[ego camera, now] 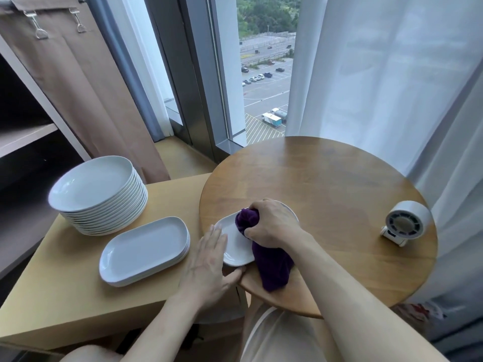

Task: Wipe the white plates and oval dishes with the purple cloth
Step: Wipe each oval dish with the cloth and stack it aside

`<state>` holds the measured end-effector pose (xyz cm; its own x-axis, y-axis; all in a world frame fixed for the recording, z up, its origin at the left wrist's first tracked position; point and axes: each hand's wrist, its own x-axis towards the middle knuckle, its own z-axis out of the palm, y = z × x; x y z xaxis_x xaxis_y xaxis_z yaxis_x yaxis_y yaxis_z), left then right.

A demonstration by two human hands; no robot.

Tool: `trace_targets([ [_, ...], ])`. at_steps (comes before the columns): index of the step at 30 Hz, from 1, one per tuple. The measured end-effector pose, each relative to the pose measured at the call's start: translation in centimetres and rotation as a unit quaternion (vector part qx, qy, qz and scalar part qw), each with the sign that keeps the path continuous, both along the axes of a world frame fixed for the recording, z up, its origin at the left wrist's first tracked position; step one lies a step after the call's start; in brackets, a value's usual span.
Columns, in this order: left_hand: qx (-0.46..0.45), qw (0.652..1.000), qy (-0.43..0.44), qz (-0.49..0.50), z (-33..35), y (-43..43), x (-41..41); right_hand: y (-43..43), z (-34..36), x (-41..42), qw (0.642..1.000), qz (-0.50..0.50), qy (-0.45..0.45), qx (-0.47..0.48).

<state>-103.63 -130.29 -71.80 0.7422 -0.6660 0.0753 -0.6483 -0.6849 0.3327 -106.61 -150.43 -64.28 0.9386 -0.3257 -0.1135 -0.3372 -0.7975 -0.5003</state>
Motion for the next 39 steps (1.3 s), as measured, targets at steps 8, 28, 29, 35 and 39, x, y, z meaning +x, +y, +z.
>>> trace_targets([
  [8, -0.013, 0.999, -0.050, -0.009, -0.3, 0.3, -0.3, -0.2, 0.3, 0.0, 1.000, -0.005, 0.005, 0.002],
  [28, -0.188, 0.979, 0.057, 0.053, 6.5, 0.5, -0.1, -0.2, 5.7, 0.3, 0.946, -0.103, -0.294, 0.085],
  [29, -0.189, 0.979, 0.057, 0.057, 6.5, 0.5, 0.2, -0.1, 5.9, 0.3, 0.942, -0.100, -0.309, 0.087],
  [35, -0.280, 0.936, 0.194, 0.089, 6.7, 0.2, 1.3, 0.1, 5.9, 0.3, 0.925, -0.102, -0.354, 0.096],
  [39, -0.368, 0.857, 0.330, 0.143, 7.0, -0.3, 2.2, -0.2, 5.0, 0.3, 0.922, -0.129, -0.349, 0.107],
])
